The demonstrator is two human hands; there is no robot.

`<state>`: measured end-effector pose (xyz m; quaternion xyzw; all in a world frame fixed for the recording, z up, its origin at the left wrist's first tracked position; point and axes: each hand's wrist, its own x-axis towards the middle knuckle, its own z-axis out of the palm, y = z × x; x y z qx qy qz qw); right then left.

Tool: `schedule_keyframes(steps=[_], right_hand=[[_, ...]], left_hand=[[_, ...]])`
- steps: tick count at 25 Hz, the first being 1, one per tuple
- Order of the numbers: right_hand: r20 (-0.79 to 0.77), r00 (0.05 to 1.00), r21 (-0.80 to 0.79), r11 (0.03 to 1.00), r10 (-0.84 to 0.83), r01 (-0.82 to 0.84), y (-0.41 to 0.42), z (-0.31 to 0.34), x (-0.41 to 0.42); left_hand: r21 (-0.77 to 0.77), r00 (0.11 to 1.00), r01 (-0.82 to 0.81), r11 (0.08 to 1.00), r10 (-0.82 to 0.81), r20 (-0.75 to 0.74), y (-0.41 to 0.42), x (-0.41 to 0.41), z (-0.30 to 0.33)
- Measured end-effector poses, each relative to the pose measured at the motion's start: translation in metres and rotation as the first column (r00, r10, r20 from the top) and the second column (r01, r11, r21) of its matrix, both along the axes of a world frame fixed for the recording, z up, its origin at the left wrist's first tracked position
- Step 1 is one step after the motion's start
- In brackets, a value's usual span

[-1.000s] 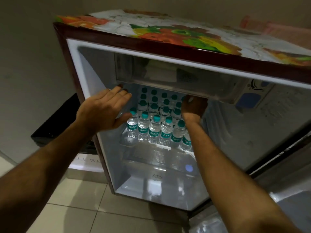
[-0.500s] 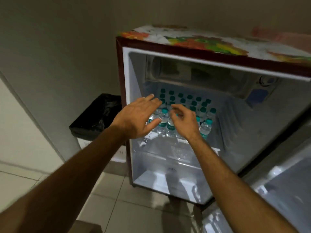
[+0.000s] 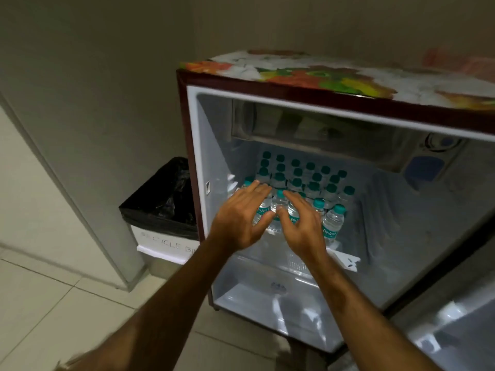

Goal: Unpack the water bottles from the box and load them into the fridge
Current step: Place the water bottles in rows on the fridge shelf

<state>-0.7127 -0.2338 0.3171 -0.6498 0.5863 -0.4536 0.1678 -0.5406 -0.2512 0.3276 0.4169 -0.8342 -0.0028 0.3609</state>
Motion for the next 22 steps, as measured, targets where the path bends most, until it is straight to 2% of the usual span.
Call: schedule_keyframes(steps=[3,6,9,14,22], right_hand=[[-0.020,1.000,-0.010,1.000,-0.004,0.004,0.004,0.009,0.003],[0.015,1.000,0.034,0.999,-0.012,0.012,0.025,0.036,0.011],[-0.077,0.997,0.033,0.999,-0.023,0.026,0.054,0.075,0.025],[0.018,0.998,0.190,0.980,-0.063,0.058,0.114,0.159,0.041],[-0.062,0.994,0.388,0.915,-0.095,0.112,0.245,0.313,0.065]], left_hand=[[0.170,0.998,-0.069,0.983,0.067,0.020,0.010,0.000,0.013],[0.224,0.997,-0.066,0.972,0.057,0.047,0.027,0.017,0.042],[0.237,0.998,-0.027,0.971,0.013,0.059,0.044,0.036,0.085],[0.268,0.994,0.080,0.960,-0.097,0.051,0.092,0.057,0.167],[0.372,0.994,0.087,0.924,-0.108,0.035,0.209,0.085,0.321]])
